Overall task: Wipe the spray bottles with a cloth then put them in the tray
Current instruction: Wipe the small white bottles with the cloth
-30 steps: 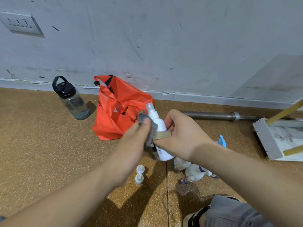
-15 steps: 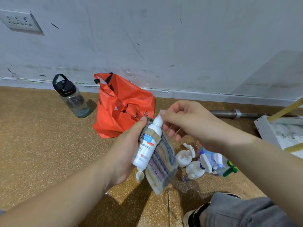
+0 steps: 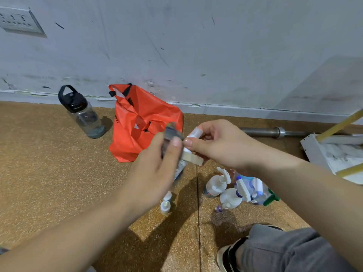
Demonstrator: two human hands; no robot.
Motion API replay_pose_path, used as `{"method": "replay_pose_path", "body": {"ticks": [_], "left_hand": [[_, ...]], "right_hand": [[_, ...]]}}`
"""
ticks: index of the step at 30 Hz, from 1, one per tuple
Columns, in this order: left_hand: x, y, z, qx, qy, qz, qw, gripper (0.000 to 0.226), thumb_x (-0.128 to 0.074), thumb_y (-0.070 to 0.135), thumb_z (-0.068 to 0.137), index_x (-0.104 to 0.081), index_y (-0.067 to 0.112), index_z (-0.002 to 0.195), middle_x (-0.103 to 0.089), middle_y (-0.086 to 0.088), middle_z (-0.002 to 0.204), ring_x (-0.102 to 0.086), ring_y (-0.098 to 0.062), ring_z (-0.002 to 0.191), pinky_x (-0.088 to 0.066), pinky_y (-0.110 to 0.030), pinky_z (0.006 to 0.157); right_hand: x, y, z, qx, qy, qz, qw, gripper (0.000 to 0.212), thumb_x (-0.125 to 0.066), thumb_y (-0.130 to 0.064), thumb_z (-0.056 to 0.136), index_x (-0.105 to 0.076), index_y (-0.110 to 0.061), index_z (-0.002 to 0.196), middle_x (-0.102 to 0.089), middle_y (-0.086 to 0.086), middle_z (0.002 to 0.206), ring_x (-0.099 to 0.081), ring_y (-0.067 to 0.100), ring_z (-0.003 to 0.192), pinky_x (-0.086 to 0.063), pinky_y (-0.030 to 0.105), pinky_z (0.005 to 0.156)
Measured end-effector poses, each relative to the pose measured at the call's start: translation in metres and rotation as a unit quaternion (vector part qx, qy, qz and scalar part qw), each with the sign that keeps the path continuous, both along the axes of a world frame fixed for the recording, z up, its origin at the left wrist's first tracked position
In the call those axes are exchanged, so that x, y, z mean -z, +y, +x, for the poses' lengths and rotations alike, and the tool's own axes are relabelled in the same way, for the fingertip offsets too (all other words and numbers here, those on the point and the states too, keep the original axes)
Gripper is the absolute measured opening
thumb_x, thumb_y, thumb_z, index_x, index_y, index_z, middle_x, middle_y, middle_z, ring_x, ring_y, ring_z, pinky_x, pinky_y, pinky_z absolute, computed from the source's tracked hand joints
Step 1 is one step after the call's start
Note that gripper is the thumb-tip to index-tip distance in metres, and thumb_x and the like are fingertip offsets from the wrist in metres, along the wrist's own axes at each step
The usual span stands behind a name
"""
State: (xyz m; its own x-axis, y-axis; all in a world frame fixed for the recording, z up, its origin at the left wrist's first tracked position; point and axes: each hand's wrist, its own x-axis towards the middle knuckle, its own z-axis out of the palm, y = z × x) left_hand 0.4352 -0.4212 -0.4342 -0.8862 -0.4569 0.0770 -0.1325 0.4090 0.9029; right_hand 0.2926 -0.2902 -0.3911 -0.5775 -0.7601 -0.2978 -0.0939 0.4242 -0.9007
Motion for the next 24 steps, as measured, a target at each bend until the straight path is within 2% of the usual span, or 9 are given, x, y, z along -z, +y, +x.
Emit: {"method": "replay_pose_path", "body": {"ticks": [2,4,7,10,12,15,18,21,24], "left_hand": [[0.003,0.003,0.004,0.072,0.017,-0.149,0.986,0.022,-0.046,0.050,0.106,-0.050,0.034,0.120,-0.059,0.018,0.096,-0.055,0.002,0.085,-0.043,-0.015,0.071],[0.008,0.000,0.002,0.100,0.021,-0.147,0.984,0.025,-0.050,0.044,0.105,-0.047,0.036,0.128,-0.059,0.019,0.108,-0.057,0.003,0.100,-0.042,-0.013,0.079],[0.015,-0.005,-0.005,0.059,-0.020,0.080,0.995,0.029,-0.046,0.056,0.104,-0.059,0.038,0.123,-0.073,0.015,0.109,-0.068,-0.009,0.108,-0.051,-0.026,0.092],[0.022,-0.005,-0.015,-0.021,-0.116,0.456,0.882,0.055,-0.040,0.065,0.103,-0.069,0.024,0.127,-0.076,-0.014,0.117,-0.070,-0.034,0.116,-0.052,-0.048,0.103],[0.018,-0.001,-0.018,-0.037,-0.129,0.536,0.834,0.057,-0.040,0.057,0.106,-0.069,0.012,0.127,-0.076,-0.017,0.117,-0.074,-0.032,0.108,-0.058,-0.045,0.098],[0.015,0.001,-0.025,-0.058,-0.132,0.506,0.851,0.044,-0.043,0.046,0.109,-0.071,0.013,0.114,-0.079,-0.012,0.103,-0.076,-0.022,0.084,-0.062,-0.036,0.079],[0.026,-0.002,-0.028,-0.096,-0.133,0.440,0.883,0.038,-0.050,0.038,0.109,-0.068,0.007,0.120,-0.078,-0.016,0.109,-0.074,-0.030,0.092,-0.061,-0.051,0.087],[0.036,-0.004,-0.023,-0.138,-0.157,0.385,0.899,0.024,-0.059,0.028,0.106,-0.066,0.008,0.118,-0.078,-0.017,0.106,-0.076,-0.032,0.091,-0.064,-0.047,0.078],[0.042,-0.005,-0.019,-0.137,-0.188,0.353,0.906,0.023,-0.064,0.031,0.102,-0.067,0.013,0.117,-0.079,-0.012,0.105,-0.076,-0.033,0.097,-0.062,-0.051,0.091]], "right_hand": [[0.000,-0.001,0.004,0.012,0.010,0.011,1.000,0.018,-0.068,-0.012,0.096,-0.070,0.000,0.082,-0.069,0.024,0.070,-0.061,0.025,0.061,-0.051,0.037,0.063],[0.000,-0.003,0.006,0.025,0.027,0.027,0.999,0.019,-0.067,-0.014,0.097,-0.069,-0.003,0.081,-0.070,0.022,0.069,-0.061,0.022,0.059,-0.050,0.035,0.061],[0.002,-0.004,0.005,0.061,0.042,0.024,0.997,0.023,-0.068,-0.023,0.099,-0.070,-0.003,0.086,-0.068,0.016,0.068,-0.062,0.020,0.058,-0.054,0.031,0.059],[0.006,-0.007,0.003,0.124,0.028,0.002,0.992,0.016,-0.068,-0.021,0.099,-0.069,-0.005,0.094,-0.071,0.019,0.075,-0.065,0.022,0.062,-0.063,0.048,0.075],[0.007,-0.008,0.002,0.134,0.057,0.004,0.989,0.012,-0.069,-0.021,0.098,-0.068,-0.009,0.093,-0.072,0.021,0.081,-0.067,0.023,0.064,-0.061,0.049,0.077],[0.005,-0.009,0.001,0.124,0.154,0.034,0.980,0.011,-0.072,-0.026,0.094,-0.068,-0.016,0.090,-0.070,0.008,0.077,-0.068,0.021,0.072,-0.054,0.033,0.071],[0.007,-0.006,0.000,0.130,0.214,0.055,0.967,0.013,-0.072,-0.028,0.094,-0.069,-0.016,0.093,-0.059,-0.005,0.068,-0.055,0.007,0.061,-0.039,0.014,0.054],[0.011,0.004,-0.004,0.147,0.243,0.062,0.957,0.012,-0.072,-0.027,0.093,-0.068,-0.015,0.091,-0.052,-0.009,0.065,-0.050,0.000,0.053,-0.035,0.010,0.050],[0.022,0.019,-0.010,0.171,0.263,0.079,0.946,0.011,-0.073,-0.023,0.093,-0.065,-0.016,0.089,-0.053,-0.009,0.069,-0.051,0.003,0.059,-0.035,0.010,0.054]]}}
